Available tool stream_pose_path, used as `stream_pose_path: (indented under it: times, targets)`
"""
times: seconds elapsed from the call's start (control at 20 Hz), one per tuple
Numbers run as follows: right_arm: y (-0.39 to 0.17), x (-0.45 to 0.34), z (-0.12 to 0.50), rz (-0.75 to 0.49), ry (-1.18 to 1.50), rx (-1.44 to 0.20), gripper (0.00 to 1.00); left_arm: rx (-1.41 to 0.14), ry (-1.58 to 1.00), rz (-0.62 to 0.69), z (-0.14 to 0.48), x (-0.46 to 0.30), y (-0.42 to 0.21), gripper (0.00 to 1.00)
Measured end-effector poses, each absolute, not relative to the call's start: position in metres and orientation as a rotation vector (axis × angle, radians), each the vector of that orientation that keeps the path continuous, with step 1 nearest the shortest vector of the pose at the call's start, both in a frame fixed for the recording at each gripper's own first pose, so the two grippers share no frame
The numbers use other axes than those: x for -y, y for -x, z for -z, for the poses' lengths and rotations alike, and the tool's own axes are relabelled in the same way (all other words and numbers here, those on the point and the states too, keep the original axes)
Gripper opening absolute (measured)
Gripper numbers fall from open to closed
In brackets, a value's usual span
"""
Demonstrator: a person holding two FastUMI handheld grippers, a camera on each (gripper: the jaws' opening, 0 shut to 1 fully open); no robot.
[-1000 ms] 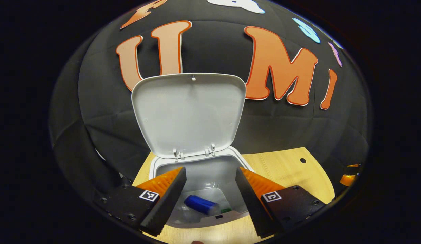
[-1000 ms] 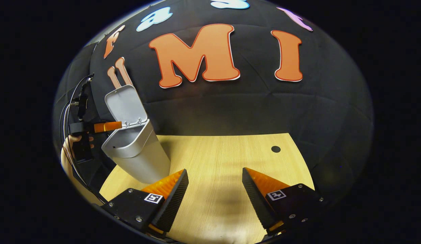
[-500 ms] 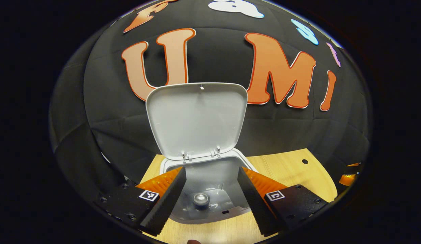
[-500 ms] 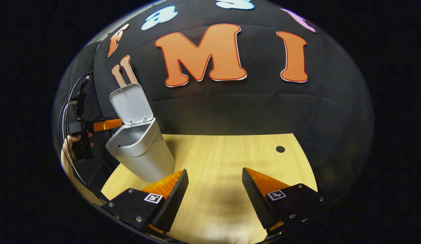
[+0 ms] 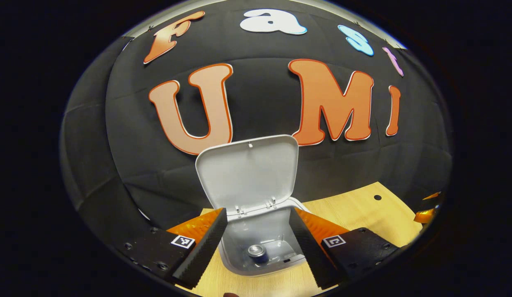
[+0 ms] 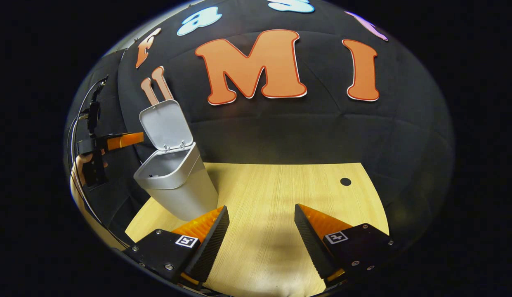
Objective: Press the lid of the desktop garbage bin to open it, pick up the crumpled paper on the desktop and throw it into the bin, then pick up the pop can on the desktop and drop it into the bin, and finally close the garbage bin lid.
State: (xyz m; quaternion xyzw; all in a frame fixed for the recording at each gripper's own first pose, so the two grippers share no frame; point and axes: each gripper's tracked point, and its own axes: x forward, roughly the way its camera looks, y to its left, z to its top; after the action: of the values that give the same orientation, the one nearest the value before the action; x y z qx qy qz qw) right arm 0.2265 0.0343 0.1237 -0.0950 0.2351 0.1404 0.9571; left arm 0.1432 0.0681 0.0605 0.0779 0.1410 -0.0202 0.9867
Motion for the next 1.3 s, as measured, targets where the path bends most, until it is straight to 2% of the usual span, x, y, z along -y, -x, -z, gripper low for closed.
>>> stream_pose_path:
  times: [0.35, 0.5, 0.7, 1.05, 1.3]
  targets:
    - [-0.229, -0.038, -0.133, -0.300, 0.182, -0.461, 0.95, -0.256, -0.160, 0.071, -0.140, -0.057, -0.177, 0.94]
    - [-0.230, -0.040, -0.139, -0.308, 0.180, -0.454, 0.95, -0.283, -0.087, 0.134, -0.166, -0.041, -0.196, 0.94]
    - [-0.231, -0.038, -0.141, -0.310, 0.185, -0.454, 0.95, -0.320, -0.068, 0.144, -0.187, -0.046, -0.231, 0.95]
    - [-0.240, -0.024, -0.138, -0.286, 0.190, -0.475, 0.95, -0.426, -0.204, 0.091, -0.177, -0.076, -0.278, 0.95]
    - [-0.247, -0.021, -0.132, -0.277, 0.192, -0.489, 0.96, -0.493, -0.172, 0.074, -0.146, -0.088, -0.290, 0.95]
